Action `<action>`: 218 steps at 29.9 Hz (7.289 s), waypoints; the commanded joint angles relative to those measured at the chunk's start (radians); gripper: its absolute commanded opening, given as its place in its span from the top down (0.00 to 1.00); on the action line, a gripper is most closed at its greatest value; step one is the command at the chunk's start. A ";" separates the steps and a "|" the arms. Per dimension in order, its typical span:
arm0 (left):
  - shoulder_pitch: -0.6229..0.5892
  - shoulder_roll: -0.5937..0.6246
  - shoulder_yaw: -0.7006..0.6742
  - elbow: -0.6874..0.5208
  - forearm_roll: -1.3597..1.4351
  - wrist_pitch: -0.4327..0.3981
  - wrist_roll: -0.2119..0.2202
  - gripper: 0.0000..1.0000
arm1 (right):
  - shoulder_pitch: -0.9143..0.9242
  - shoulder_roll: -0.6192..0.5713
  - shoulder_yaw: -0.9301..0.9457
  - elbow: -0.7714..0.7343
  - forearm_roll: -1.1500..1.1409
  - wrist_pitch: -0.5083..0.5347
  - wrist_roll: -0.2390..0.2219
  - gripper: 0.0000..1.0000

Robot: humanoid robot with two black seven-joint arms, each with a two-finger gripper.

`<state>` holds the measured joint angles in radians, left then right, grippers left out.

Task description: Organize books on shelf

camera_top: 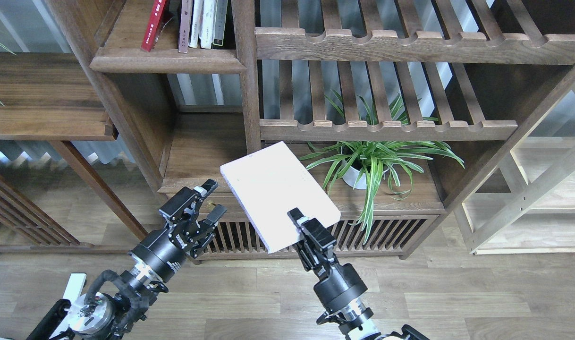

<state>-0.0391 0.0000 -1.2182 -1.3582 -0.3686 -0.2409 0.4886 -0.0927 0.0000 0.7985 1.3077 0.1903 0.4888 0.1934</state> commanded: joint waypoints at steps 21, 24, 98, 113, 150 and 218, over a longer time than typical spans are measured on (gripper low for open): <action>-0.022 0.000 0.095 -0.001 0.048 -0.047 0.000 0.02 | 0.022 0.000 -0.090 -0.004 -0.002 0.000 0.000 0.95; -0.027 0.000 0.103 -0.001 0.050 -0.061 0.000 0.04 | 0.022 0.000 -0.093 -0.004 -0.003 0.000 0.000 0.95; -0.004 0.069 0.057 -0.016 -0.039 -0.034 0.000 0.98 | 0.077 0.000 -0.030 -0.042 -0.032 -0.018 0.000 0.63; -0.002 0.072 0.010 -0.061 0.060 -0.024 0.000 0.99 | 0.083 0.000 0.125 -0.093 -0.034 -0.087 0.003 0.01; 0.038 0.304 -0.489 -0.417 0.809 -0.248 0.000 0.99 | 0.094 0.000 0.145 -0.212 -0.031 -0.050 0.001 0.01; -0.459 0.537 -0.465 -0.251 0.887 0.035 0.000 0.97 | 0.133 0.000 0.103 -0.217 -0.032 -0.044 0.003 0.01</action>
<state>-0.4810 0.5393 -1.7009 -1.6246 0.5116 -0.2041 0.4887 0.0398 0.0000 0.9024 1.0906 0.1580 0.4448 0.1964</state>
